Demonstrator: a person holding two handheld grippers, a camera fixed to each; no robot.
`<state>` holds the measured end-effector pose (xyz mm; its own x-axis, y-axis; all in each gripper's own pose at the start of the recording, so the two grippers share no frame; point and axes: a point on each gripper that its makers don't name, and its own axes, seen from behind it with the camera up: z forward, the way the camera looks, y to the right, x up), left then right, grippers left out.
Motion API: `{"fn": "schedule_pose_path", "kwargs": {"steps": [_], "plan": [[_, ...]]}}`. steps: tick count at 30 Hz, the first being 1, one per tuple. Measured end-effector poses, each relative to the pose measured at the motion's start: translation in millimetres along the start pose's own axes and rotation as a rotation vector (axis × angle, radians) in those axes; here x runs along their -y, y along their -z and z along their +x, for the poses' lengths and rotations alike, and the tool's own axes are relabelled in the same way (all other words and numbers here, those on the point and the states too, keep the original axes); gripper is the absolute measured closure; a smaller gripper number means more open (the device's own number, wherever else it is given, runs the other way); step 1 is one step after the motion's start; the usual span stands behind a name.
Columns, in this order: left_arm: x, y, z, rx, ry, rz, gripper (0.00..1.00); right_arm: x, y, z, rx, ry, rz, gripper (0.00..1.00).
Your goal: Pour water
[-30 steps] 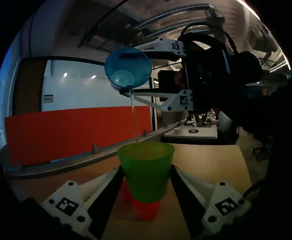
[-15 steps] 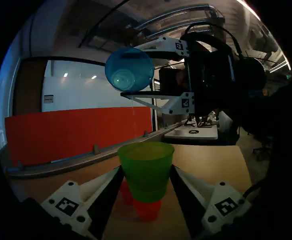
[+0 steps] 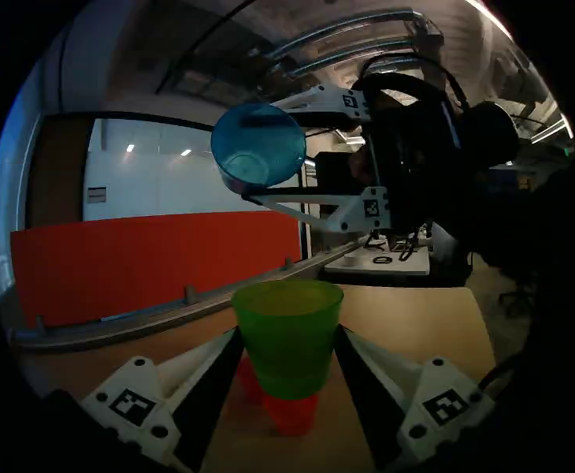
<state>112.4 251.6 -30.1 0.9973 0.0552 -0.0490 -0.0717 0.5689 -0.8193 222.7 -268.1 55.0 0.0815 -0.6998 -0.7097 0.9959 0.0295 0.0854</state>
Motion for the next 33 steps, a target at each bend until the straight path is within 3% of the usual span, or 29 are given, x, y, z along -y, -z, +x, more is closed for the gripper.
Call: {"fn": "schedule_pose_path", "kwargs": {"steps": [10, 17, 23, 26, 29, 33], "plan": [[1.2, 0.6, -0.2, 0.001, 0.000, 0.004, 0.20, 20.3, 6.9, -11.2, 0.019, -0.363, 0.024, 0.14], [2.1, 0.8, 1.1, 0.000, -0.001, 0.005, 0.20, 38.9, 9.9, -17.7, 0.040, -0.716, 0.053, 0.14], [3.9, 1.8, 1.0, 0.001, -0.001, 0.007, 0.20, 52.7, 9.8, -13.7, 0.024, -1.046, 0.123, 0.14], [4.8, 2.6, 0.8, 0.003, -0.001, 0.008, 0.20, 56.3, 9.8, -10.8, 0.012, -1.178, 0.153, 0.14], [5.6, 3.8, 1.1, 0.004, -0.001, 0.010, 0.20, 59.4, 9.2, -10.9, 0.005, -1.276, 0.169, 0.14], [7.4, 5.1, 0.9, 0.004, -0.003, 0.013, 0.20, 64.1, 9.6, -10.0, 0.005, -1.349, 0.188, 0.14]]}}
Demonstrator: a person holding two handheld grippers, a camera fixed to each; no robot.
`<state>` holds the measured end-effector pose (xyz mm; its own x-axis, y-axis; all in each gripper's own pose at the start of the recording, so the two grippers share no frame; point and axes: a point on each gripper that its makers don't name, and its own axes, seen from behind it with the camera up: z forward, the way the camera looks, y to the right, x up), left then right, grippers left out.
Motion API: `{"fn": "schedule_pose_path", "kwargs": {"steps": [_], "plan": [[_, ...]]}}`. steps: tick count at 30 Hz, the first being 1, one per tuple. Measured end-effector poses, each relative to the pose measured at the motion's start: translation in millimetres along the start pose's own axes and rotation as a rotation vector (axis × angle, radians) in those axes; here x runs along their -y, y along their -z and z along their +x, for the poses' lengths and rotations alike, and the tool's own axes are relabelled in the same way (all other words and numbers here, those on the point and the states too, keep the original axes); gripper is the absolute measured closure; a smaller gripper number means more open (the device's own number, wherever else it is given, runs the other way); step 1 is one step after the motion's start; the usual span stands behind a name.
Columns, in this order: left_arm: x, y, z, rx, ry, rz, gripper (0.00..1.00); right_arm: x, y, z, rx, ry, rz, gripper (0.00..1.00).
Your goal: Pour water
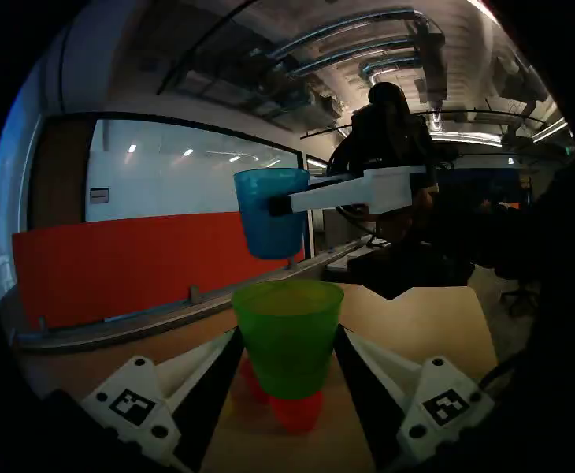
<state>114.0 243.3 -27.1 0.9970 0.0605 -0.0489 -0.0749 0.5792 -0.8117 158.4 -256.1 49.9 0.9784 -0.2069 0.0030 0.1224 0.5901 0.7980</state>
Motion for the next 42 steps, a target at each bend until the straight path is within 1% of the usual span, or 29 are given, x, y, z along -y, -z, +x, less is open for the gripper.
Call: {"fn": "schedule_pose_path", "kwargs": {"steps": [3, 9, 12, 16, 21, 26, 30, 36, 42], "plan": [[2.0, 0.4, -0.9, 0.003, 0.000, 0.002, 0.20, 2.5, 0.7, 1.2, -0.008, -0.021, 0.008, 0.14], [4.5, 1.5, -3.0, 0.012, 0.001, 0.008, 0.20, 1.4, 4.8, 2.3, -0.014, -0.023, 0.000, 0.14], [6.7, 2.9, -4.7, 0.020, 0.001, 0.011, 0.20, -3.5, 9.3, -3.1, -0.005, -0.022, -0.016, 0.14], [12.6, 5.4, -10.8, 0.043, 0.001, 0.020, 0.20, -12.3, 16.9, -18.4, 0.017, -0.024, -0.045, 0.14], [19.7, 6.8, -24.3, 0.093, 0.003, 0.028, 0.19, -22.8, 27.4, -42.6, 0.058, -0.031, -0.076, 0.14], [26.9, 5.4, -38.1, 0.146, 0.004, 0.032, 0.20, -28.2, 34.9, -69.2, 0.109, -0.036, -0.091, 0.14], [31.3, 2.3, -50.2, 0.196, 0.001, 0.030, 0.20, -29.9, 40.6, -90.4, 0.152, -0.038, -0.092, 0.14], [36.3, -3.1, -73.2, 0.280, -0.010, 0.020, 0.19, -30.8, 48.4, -123.0, 0.218, -0.025, -0.086, 0.14], [39.7, -9.0, -97.9, 0.363, -0.008, 0.009, 0.20, -32.3, 52.2, -153.7, 0.274, -0.039, -0.076, 0.14]]}}
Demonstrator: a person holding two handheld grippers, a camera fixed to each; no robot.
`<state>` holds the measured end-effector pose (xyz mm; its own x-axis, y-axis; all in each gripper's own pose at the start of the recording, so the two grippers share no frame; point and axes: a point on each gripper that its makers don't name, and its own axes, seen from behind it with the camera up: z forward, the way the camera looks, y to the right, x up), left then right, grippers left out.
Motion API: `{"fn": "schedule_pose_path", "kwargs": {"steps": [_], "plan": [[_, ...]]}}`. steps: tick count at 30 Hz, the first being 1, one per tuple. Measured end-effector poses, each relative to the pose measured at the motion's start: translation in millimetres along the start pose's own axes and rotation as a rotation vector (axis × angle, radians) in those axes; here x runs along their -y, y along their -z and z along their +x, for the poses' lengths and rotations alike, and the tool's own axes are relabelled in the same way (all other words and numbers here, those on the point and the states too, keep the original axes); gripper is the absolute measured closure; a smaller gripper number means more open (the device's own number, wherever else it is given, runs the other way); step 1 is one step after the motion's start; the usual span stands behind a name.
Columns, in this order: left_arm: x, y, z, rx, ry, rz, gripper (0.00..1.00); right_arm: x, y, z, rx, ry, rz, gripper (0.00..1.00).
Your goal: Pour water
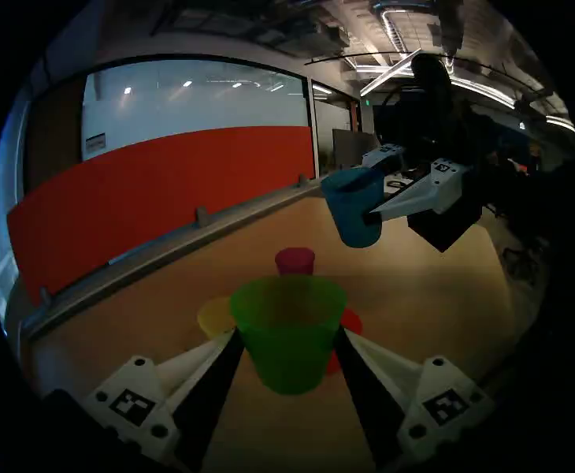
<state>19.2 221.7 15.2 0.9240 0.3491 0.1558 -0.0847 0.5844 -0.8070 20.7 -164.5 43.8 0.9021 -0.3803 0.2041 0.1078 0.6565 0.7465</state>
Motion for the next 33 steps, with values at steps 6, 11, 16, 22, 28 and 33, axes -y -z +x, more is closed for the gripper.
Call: {"fn": "schedule_pose_path", "kwargs": {"steps": [6, 11, 16, 22, 28, 33], "plan": [[0.7, -8.3, -15.4, 0.054, 0.000, -0.012, 0.20, -1.3, -5.1, -24.8, 0.046, -0.011, 0.012, 0.14], [-0.2, -11.3, -33.2, 0.111, 0.003, -0.027, 0.19, -2.3, -7.4, -44.5, 0.079, -0.017, 0.015, 0.14], [-2.1, -15.9, -50.6, 0.155, 0.012, -0.036, 0.20, -2.1, -8.5, -60.8, 0.106, -0.030, 0.021, 0.14], [-5.2, -21.4, -70.3, 0.204, 0.031, -0.054, 0.20, -3.4, -8.4, -70.1, 0.117, -0.035, 0.017, 0.14], [-5.2, -24.6, -86.0, 0.252, 0.031, -0.063, 0.20, -4.3, -7.2, -74.7, 0.126, -0.036, 0.013, 0.13], [-5.9, -25.6, -94.3, 0.273, 0.028, -0.072, 0.19, -3.6, -7.4, -80.2, 0.134, -0.031, 0.009, 0.14]]}}
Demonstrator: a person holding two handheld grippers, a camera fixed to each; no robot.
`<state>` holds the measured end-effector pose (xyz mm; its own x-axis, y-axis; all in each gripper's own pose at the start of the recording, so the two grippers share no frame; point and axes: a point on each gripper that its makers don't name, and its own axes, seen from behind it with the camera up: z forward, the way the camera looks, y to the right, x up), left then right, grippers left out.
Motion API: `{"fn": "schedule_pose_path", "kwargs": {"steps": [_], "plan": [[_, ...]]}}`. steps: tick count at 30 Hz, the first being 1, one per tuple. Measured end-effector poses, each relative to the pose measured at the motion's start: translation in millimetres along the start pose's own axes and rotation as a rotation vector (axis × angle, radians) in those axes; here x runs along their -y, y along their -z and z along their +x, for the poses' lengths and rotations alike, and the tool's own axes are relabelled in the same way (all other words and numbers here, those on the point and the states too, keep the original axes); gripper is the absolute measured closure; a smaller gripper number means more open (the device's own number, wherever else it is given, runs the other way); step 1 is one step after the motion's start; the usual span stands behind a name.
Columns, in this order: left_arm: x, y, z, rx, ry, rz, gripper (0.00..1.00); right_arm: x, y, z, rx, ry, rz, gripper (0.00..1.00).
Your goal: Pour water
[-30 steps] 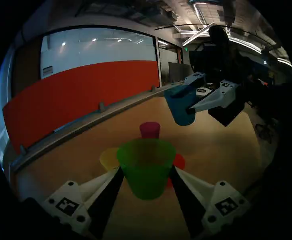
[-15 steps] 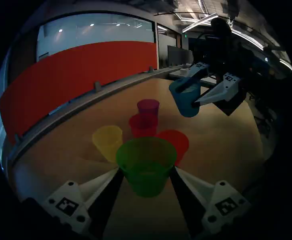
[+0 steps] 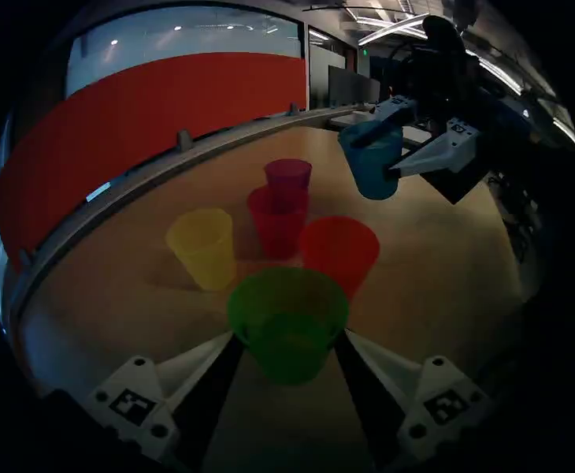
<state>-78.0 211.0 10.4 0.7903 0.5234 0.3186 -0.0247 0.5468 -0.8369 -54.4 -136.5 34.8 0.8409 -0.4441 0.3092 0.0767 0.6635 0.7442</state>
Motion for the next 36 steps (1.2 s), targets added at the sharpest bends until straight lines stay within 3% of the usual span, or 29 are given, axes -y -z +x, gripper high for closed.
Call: {"fn": "schedule_pose_path", "kwargs": {"steps": [26, 36], "plan": [[-1.7, 5.9, -25.3, 0.008, 0.029, 0.004, 0.20, -1.7, -5.4, -13.7, 0.028, -0.011, -0.011, 0.14], [-5.0, 6.3, -28.2, 0.023, 0.035, -0.013, 0.12, 0.0, -8.5, -18.8, 0.038, -0.012, -0.009, 0.14]]}}
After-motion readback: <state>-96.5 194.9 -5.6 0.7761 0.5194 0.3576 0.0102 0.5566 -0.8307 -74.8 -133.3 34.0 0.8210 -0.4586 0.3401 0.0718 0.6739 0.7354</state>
